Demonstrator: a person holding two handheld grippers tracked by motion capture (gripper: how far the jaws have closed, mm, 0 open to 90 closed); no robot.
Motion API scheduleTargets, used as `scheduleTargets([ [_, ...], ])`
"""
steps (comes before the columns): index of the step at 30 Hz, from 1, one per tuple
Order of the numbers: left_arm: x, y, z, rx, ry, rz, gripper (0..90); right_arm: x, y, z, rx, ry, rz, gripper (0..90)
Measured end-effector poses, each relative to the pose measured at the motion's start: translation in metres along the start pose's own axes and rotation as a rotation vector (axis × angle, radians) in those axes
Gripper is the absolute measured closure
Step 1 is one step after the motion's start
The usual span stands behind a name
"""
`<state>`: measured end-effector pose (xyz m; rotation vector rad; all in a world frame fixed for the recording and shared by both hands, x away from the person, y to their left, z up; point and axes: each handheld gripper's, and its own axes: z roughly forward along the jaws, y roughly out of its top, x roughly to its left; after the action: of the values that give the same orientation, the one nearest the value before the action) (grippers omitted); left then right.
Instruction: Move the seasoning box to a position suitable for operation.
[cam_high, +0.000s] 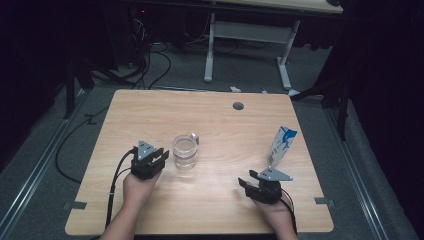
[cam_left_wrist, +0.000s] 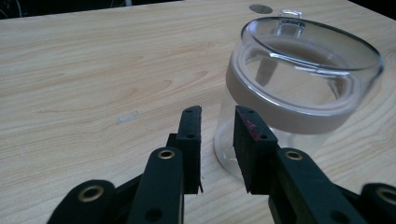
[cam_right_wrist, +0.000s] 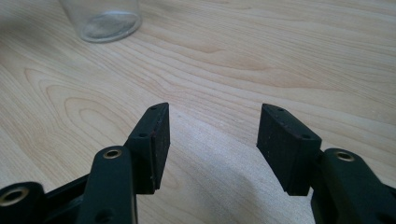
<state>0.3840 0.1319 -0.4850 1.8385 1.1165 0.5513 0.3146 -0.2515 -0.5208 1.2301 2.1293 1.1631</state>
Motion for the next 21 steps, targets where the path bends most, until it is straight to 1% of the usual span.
scheduleTargets([
  [3,0.0,0.004,0.003,-0.003,-0.002,-0.003,77.5,-0.001,0.0,0.0,0.0,0.0,0.001,44.4],
  [4,0.0,0.005,0.004,-0.009,-0.003,-0.001,77.5,-0.001,0.0,0.0,0.0,0.0,0.001,44.4],
  [5,0.0,0.007,0.005,-0.026,-0.001,0.008,79.4,-0.001,0.0,0.0,-0.001,0.001,0.001,44.3],
  [7,0.001,0.01,0.007,-0.008,0.002,0.019,84.6,-0.001,0.0,0.0,-0.001,0.0,0.003,44.3],
  [9,0.001,0.014,0.009,-0.003,0.002,0.021,89.8,-0.001,0.0,-0.001,-0.001,0.0,0.003,44.3],
  [10,0.002,0.015,0.01,-0.003,0.0,0.019,90.0,-0.001,0.0,-0.002,-0.004,-0.001,0.003,44.3],
  [11,0.004,0.017,0.011,-0.017,-0.008,0.005,90.0,-0.001,0.001,-0.002,-0.005,-0.001,0.006,44.3],
  [12,0.005,0.018,0.012,-0.015,-0.006,0.004,90.0,-0.001,0.001,-0.002,-0.006,-0.002,0.006,44.3],
  [16,0.006,0.021,0.019,-0.011,-0.001,0.025,90.0,-0.001,0.001,-0.002,-0.008,0.0,0.0,44.3],
  [19,0.006,0.023,0.023,-0.012,-0.013,0.022,90.0,0.0,0.001,-0.001,-0.004,0.0,-0.002,44.3],
  [21,0.003,0.021,0.025,-0.014,-0.025,0.02,90.0,0.0,0.001,-0.001,-0.002,-0.001,0.0,44.3],
])
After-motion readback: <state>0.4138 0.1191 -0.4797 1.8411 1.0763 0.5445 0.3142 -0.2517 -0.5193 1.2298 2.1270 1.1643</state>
